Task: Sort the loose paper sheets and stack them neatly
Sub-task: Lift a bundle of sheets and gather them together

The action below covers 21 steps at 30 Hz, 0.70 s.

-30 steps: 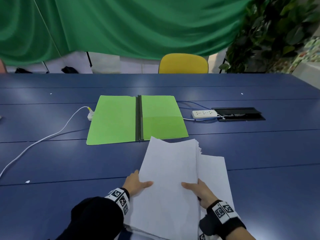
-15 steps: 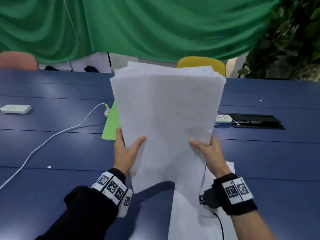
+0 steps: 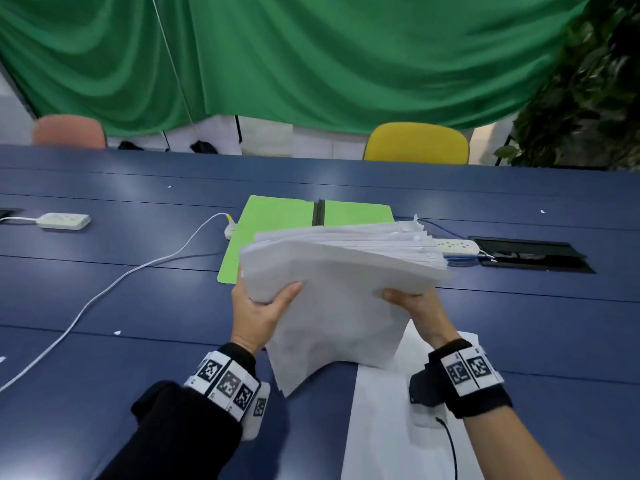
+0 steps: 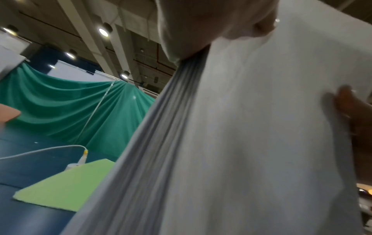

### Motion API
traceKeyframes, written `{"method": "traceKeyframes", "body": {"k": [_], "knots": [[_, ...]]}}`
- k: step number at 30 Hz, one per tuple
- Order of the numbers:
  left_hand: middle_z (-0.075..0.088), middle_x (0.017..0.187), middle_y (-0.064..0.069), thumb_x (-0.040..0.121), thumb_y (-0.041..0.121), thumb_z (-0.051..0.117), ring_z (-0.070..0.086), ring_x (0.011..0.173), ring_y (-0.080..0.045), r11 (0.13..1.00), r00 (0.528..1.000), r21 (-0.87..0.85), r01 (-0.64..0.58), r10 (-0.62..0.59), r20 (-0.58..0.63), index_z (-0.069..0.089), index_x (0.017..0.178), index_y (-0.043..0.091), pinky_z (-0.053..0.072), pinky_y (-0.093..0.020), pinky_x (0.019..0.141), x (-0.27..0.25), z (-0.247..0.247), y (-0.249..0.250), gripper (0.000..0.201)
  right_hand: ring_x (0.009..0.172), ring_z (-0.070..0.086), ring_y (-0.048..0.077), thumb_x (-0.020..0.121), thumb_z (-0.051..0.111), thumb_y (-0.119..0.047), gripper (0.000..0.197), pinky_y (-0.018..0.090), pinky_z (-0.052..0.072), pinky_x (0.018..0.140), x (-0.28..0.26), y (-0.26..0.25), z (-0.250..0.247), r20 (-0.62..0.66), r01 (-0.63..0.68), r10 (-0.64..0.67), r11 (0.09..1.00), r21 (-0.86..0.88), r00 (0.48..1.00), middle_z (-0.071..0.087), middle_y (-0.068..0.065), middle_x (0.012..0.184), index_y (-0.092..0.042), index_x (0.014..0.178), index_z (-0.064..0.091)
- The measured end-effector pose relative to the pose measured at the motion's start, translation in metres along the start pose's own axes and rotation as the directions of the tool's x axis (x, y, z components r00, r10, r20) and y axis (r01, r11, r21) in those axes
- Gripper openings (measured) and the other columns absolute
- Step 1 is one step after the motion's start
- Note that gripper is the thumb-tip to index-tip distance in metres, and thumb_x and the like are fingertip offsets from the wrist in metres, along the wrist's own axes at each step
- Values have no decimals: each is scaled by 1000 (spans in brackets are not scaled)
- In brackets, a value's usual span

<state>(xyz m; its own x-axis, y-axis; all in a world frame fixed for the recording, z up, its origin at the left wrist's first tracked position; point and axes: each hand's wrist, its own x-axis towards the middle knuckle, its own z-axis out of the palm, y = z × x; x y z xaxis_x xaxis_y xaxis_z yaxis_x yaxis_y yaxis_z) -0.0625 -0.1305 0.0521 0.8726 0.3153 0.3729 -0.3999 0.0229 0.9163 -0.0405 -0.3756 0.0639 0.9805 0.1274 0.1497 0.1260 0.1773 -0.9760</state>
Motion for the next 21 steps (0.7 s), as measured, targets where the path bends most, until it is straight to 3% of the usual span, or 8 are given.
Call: {"method": "traceKeyframes", "body": {"k": [3, 5, 8, 10, 15, 18, 19, 21], "knots": [[72, 95, -1, 48, 47, 86, 67, 84, -8, 998, 999, 40, 44, -44, -16, 54, 110, -14, 53, -21, 77, 1, -5, -11, 93, 73, 66, -5, 35, 81, -30, 62, 12, 51, 65, 5, 2, 1, 20, -22, 21, 1000, 10, 1000, 73, -17, 77, -18, 92, 60], [69, 102, -12, 45, 43, 86, 67, 89, -16, 987, 991, 87, 132, -133, 4, 57, 112, -6, 54, -32, 82, -4, -5, -22, 88, 72, 65, -5, 53, 83, -16, 44, 14, 51, 67, 3, 15, 1, 43, -80, 82, 996, -43, 996, 72, -11, 80, -20, 91, 61], [70, 101, -1, 46, 39, 81, 67, 94, -17, 968, 978, 141, 208, -208, -17, 62, 102, 19, 53, -37, 88, -15, 1, -31, 62, 70, 66, -2, 71, 72, 9, 31, 28, 49, 75, 0, 36, 3, -36, -139, 135, 983, -122, 990, 71, -9, 78, -20, 83, 65], [70, 97, 4, 48, 37, 82, 67, 90, -13, 967, 979, 155, 203, -197, -57, 63, 96, 23, 54, -32, 83, -14, 7, -28, 53, 68, 66, 3, 73, 71, 7, 26, 26, 52, 70, 2, 37, 5, -84, -135, 124, 982, -134, 989, 72, -9, 72, -18, 80, 67], [66, 94, 13, 68, 4, 80, 65, 82, 6, 983, 992, 149, 105, -92, -91, 57, 104, 20, 51, -11, 74, -11, 12, -11, 45, 66, 67, 0, 73, 74, 2, 25, 13, 51, 58, 2, 33, 6, -105, -88, 82, 995, -55, 991, 73, -13, 70, -10, 92, 64], [64, 97, 14, 64, 15, 82, 63, 85, 7, 989, 993, 128, 77, -65, -96, 52, 101, 30, 50, -10, 76, -17, 4, -9, 50, 75, 69, 3, 54, 83, -18, 49, 15, 51, 64, -4, 44, 1, -45, -156, 153, 985, -74, 987, 74, -13, 79, -13, 99, 64], [64, 100, 11, 60, 25, 80, 64, 87, 6, 989, 993, 118, 84, -73, -88, 52, 105, 29, 50, -10, 77, -19, -1, -13, 53, 76, 69, 5, 54, 83, -19, 47, 16, 52, 66, -6, 48, 1, -35, -194, 191, 976, -96, 981, 74, -12, 79, -14, 97, 65], [64, 102, 11, 56, 36, 77, 64, 90, 4, 978, 990, 164, 129, -118, -75, 53, 112, 19, 48, -7, 78, -27, -3, -25, 63, 75, 68, 9, 68, 80, -9, 25, 20, 53, 68, -11, 56, 4, -39, -226, 223, 963, -143, 974, 73, -10, 76, -16, 89, 67]]}}
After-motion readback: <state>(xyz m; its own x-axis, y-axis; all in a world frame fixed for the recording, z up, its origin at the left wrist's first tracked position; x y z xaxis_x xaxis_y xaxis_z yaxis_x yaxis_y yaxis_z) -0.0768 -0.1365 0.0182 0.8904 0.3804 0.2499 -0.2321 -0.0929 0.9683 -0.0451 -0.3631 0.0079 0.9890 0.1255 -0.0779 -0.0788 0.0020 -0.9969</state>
